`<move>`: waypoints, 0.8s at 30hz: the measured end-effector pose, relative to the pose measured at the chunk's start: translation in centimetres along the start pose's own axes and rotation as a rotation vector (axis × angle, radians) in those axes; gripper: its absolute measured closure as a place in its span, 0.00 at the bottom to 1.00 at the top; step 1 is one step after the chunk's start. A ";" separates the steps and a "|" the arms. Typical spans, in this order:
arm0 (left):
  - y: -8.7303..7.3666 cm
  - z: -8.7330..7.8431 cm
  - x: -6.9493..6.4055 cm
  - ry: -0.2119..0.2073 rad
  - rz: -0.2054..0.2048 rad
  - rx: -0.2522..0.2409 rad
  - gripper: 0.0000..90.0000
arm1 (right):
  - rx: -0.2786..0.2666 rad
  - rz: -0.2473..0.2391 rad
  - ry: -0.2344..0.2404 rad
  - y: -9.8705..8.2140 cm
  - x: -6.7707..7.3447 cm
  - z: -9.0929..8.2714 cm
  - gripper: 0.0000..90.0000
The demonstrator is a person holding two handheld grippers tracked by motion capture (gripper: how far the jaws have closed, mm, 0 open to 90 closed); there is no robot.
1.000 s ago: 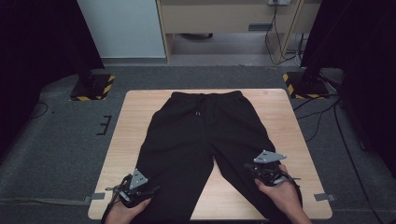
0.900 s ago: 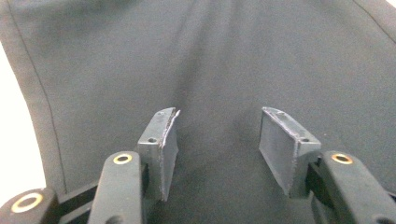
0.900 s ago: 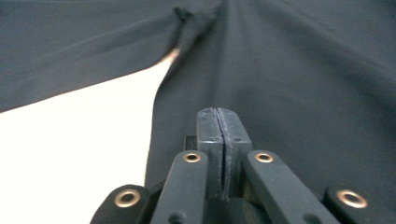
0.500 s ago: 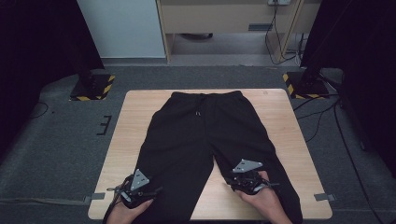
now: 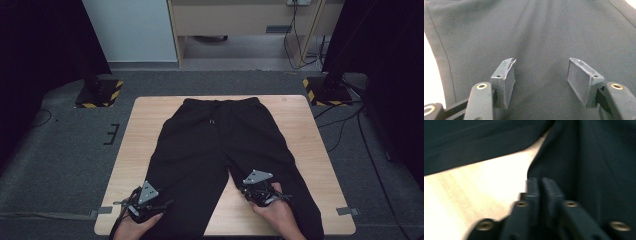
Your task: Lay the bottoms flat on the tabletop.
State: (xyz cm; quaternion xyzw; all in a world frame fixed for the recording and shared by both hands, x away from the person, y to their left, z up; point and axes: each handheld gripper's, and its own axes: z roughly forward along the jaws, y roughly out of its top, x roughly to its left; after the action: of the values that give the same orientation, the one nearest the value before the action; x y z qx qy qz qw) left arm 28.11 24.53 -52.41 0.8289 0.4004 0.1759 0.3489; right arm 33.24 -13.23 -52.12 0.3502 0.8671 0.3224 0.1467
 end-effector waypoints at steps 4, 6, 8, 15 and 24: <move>0.0 -0.1 0.0 -0.002 0.000 -0.004 0.43 | 0.012 0.030 0.020 0.3 -0.2 0.1 1.00; 0.0 0.0 0.0 -0.002 -0.001 -0.002 0.43 | 0.011 0.058 0.049 0.5 0.0 0.0 1.00; 0.1 0.0 0.0 -0.001 0.001 0.000 0.43 | 0.013 0.051 0.072 0.7 0.6 0.1 1.00; 0.1 0.0 0.0 -0.003 0.002 0.001 0.42 | -0.018 0.075 0.149 2.1 2.7 1.4 1.00; 0.2 0.0 -0.2 0.002 0.003 -0.011 0.42 | -0.051 0.052 0.084 1.0 2.7 -0.4 0.72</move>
State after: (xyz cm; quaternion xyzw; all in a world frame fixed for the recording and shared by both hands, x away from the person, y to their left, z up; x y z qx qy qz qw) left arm 28.08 24.28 -52.31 0.8276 0.3983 0.1792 0.3527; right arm 31.64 -10.99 -51.19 0.3549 0.8546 0.3627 0.1105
